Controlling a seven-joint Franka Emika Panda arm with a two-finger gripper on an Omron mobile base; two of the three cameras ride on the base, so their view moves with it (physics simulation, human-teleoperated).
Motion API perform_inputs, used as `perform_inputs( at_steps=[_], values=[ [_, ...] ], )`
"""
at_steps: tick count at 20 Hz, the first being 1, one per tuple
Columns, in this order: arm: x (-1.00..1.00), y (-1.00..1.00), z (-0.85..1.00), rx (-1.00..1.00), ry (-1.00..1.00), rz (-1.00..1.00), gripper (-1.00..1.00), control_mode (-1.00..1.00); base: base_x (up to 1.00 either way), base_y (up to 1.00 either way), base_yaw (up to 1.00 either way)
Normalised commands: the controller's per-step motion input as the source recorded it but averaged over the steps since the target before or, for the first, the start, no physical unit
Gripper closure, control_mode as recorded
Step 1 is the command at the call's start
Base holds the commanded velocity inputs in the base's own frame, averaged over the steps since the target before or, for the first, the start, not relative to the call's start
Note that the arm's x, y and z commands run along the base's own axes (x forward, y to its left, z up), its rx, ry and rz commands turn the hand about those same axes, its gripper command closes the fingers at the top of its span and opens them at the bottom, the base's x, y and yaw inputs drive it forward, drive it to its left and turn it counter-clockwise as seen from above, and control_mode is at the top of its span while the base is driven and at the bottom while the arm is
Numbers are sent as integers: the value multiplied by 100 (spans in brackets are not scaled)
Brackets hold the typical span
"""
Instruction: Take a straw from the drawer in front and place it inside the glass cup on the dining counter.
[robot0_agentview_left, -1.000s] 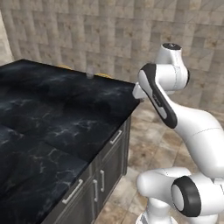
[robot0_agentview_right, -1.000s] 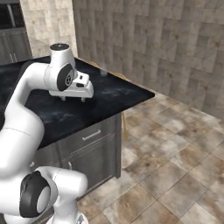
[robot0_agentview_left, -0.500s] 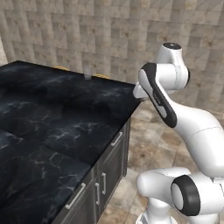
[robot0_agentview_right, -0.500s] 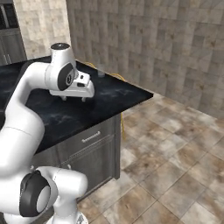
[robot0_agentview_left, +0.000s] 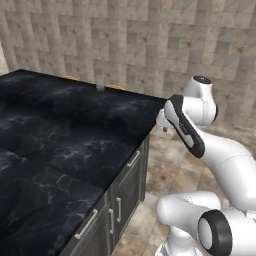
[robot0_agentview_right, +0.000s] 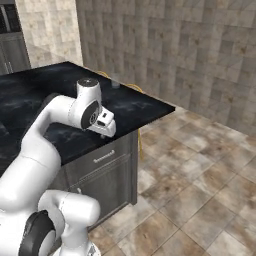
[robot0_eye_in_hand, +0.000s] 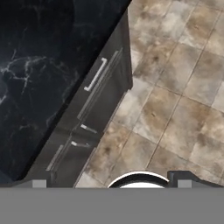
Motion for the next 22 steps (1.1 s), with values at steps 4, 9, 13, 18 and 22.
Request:
perform_inputs(
  at_steps=[4, 9, 13, 18, 22],
  values=[
    [0, -68, -69, 32, 0, 0, -100, -100, 0, 0, 0],
    [0, -7, -98, 24, -4, -14, -100, -100, 0, 0, 0],
    [21, 0, -100, 25, -2, -14, -100, -100, 0, 0, 0],
    [47, -1, -89, 37, 0, -4, -100, -100, 0, 0, 0],
    [75, 0, -73, 37, 0, 0, -100, -100, 0, 0, 0]
  ],
)
